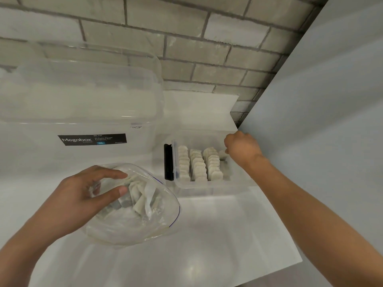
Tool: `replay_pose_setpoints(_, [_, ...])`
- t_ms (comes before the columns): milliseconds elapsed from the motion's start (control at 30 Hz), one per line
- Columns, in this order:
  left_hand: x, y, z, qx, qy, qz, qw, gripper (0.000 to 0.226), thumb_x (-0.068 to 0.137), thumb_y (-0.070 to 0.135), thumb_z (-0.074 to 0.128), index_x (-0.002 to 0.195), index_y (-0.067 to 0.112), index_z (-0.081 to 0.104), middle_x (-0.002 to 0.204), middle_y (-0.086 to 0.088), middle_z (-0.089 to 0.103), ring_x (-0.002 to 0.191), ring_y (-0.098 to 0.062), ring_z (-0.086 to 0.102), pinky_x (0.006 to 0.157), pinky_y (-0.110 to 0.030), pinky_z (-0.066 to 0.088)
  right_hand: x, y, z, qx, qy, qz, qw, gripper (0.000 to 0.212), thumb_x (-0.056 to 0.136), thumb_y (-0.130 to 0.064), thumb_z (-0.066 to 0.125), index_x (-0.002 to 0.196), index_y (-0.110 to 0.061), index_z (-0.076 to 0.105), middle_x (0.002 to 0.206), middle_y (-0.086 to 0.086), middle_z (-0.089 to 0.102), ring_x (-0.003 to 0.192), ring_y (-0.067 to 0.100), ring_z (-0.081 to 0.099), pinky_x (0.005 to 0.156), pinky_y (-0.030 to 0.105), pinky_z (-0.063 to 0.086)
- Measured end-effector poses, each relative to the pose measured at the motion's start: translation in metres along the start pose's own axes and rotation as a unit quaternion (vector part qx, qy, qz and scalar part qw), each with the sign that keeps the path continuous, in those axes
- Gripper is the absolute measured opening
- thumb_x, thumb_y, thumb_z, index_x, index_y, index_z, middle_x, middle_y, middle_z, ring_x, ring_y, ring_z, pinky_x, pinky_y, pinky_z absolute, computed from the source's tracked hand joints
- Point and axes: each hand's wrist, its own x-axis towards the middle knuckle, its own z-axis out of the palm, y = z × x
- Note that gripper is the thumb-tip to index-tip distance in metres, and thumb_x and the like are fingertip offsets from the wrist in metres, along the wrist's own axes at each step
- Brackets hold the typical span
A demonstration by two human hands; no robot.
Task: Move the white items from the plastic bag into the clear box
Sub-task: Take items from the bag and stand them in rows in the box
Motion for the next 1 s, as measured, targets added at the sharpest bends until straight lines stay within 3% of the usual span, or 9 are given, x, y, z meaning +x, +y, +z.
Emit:
replay_pose_setpoints(67, [0.001,0.001,0.0,-0.007,0.0,-0.002,1.0,0.025,0.072,0.05,0.074,0.097,0.052,0.07,0.11,0.026,0.064,0.088,-0.005,0.058,0.071,-0.004,0.038,-0.005,-0.005,0.004,0.011,-0.036,-0.019,0.999,0.02,0.093,-0.003,0.059,0.113,-0.005,0.061,0.112,0.016,0.06,0.104,0.036,0.063,0.075,0.032,0.049])
replay_pose_setpoints(167, [0.001,0.003,0.001,-0.016,-0.002,-0.003,1.0,0.025,0.072,0.049,0.074,0.097,0.052,0.07,0.109,0.025,0.064,0.083,-0.009,0.057,0.068,-0.006,0.039,-0.013,-0.016,0.011,0.022,-0.116,-0.046,0.992,0.027,0.094,-0.001,0.055,0.121,-0.003,0.057,0.12,0.017,0.057,0.108,0.036,0.062,0.075,0.034,0.041])
replay_pose_setpoints(400, [-0.001,0.005,-0.002,-0.036,-0.002,-0.002,0.999,0.023,0.074,0.043,0.077,0.093,0.052,0.071,0.102,0.023,0.065,0.077,-0.011,0.054,0.066,-0.008,0.039,-0.011,-0.024,0.011,0.036,-0.167,-0.055,0.984,0.032,0.088,-0.006,0.068,0.119,-0.004,0.057,0.116,0.014,0.06,0.102,0.031,0.067,0.07,0.03,0.043])
replay_pose_setpoints(500, [-0.001,0.006,-0.002,-0.033,-0.001,-0.001,0.999,0.022,0.073,0.046,0.075,0.094,0.052,0.07,0.105,0.024,0.064,0.077,-0.012,0.054,0.066,-0.009,0.039,-0.007,-0.026,0.009,0.056,-0.189,-0.051,0.979,0.019,0.082,-0.007,0.075,0.092,-0.007,0.059,0.091,0.006,0.056,0.088,0.028,0.067,0.07,0.031,0.049])
replay_pose_setpoints(567, [-0.002,0.007,-0.001,-0.028,-0.001,0.001,1.0,0.023,0.073,0.047,0.074,0.095,0.052,0.07,0.104,0.023,0.064,0.076,-0.012,0.054,0.065,-0.008,0.039,-0.004,-0.029,0.01,0.068,-0.205,-0.044,0.975,0.029,0.078,-0.006,0.078,0.068,-0.012,0.051,0.075,0.003,0.053,0.075,0.026,0.067,0.072,0.032,0.058])
replay_pose_setpoints(633, [-0.003,0.007,-0.001,-0.032,0.001,-0.001,0.999,0.023,0.073,0.047,0.074,0.095,0.052,0.07,0.105,0.024,0.064,0.077,-0.012,0.054,0.066,-0.009,0.039,-0.003,-0.031,0.01,0.067,-0.217,-0.047,0.973,0.032,0.074,-0.004,0.079,0.063,-0.014,0.051,0.072,0.003,0.058,0.074,0.025,0.071,0.073,0.035,0.062])
replay_pose_setpoints(767, [-0.002,0.004,-0.003,-0.038,0.003,-0.005,0.999,0.024,0.072,0.048,0.074,0.095,0.054,0.069,0.109,0.026,0.064,0.08,-0.012,0.056,0.071,-0.013,0.042,0.002,-0.031,0.008,0.057,-0.232,-0.057,0.969,0.029,0.074,-0.001,0.078,0.064,-0.014,0.055,0.08,0.005,0.067,0.07,0.023,0.071,0.074,0.034,0.062])
replay_pose_setpoints(867, [0.0,0.004,-0.002,-0.04,0.004,-0.004,0.999,0.023,0.072,0.047,0.074,0.094,0.053,0.069,0.106,0.026,0.065,0.079,-0.011,0.055,0.068,-0.009,0.04,0.001,-0.031,0.006,0.042,-0.221,-0.07,0.972,0.026,0.079,0.002,0.073,0.07,-0.01,0.052,0.081,0.005,0.056,0.075,0.026,0.066,0.074,0.034,0.06])
replay_pose_setpoints(1000, [0.0,0.005,-0.002,-0.039,-0.002,0.004,0.999,0.023,0.073,0.046,0.074,0.094,0.052,0.069,0.105,0.023,0.065,0.079,-0.012,0.055,0.068,-0.01,0.04,-0.001,-0.027,0.001,0.015,-0.211,-0.085,0.974,0.013,0.086,0.003,0.064,0.088,-0.006,0.055,0.107,0.012,0.06,0.085,0.029,0.063,0.07,0.034,0.054])
